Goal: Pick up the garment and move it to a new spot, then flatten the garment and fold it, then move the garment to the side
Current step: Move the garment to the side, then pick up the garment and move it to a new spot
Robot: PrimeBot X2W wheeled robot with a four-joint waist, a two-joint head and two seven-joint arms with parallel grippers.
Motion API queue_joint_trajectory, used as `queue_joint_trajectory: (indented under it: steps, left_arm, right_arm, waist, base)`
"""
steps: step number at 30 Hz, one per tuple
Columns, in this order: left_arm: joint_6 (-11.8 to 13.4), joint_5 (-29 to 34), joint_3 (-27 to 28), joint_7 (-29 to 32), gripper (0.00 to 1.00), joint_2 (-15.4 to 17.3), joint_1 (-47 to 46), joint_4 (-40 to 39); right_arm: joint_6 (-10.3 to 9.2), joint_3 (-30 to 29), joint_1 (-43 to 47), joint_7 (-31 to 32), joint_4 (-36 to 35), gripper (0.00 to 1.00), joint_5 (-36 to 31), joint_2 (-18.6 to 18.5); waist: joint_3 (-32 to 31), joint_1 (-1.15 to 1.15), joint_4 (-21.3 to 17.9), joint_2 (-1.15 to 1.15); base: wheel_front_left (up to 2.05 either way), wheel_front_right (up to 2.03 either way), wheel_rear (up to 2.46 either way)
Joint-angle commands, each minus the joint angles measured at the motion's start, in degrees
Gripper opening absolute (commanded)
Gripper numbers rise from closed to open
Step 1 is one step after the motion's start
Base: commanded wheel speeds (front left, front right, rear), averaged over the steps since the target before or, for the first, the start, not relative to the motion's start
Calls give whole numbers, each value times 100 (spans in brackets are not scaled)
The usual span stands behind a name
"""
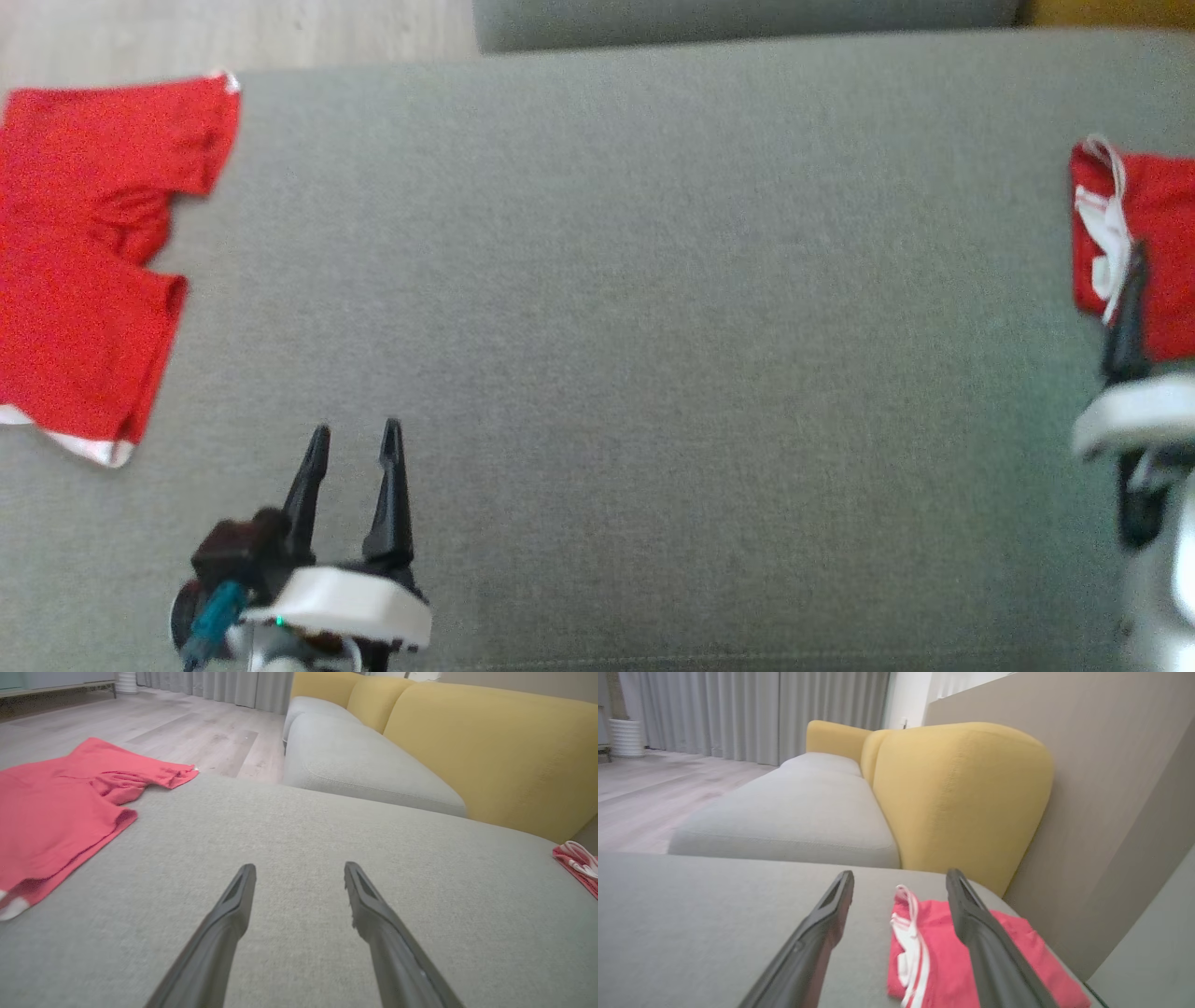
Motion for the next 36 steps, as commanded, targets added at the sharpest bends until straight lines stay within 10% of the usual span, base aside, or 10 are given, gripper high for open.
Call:
queue_joint_trajectory:
  steps: [1,16,36]
  left_arm:
    - [22,-9,259,-70,100,-9,-31,-119]
    - [-77,48,467,-70,100,-9,348,207]
    - [-178,165,392,-70,100,-9,290,333]
  right_arm:
    - [-4,237,49,-8,-359,100,80,31]
    - [-4,1470,2386,-91,-892,100,1400,292]
    - [-4,1577,2656,-93,-1108,100,1581,294]
  waist:
    - [-309,0,184,0]
    - [-791,0,321,0]
    - [-895,0,471,0]
  base:
    - [0,0,0]
    - [0,0,0]
    - [0,0,0]
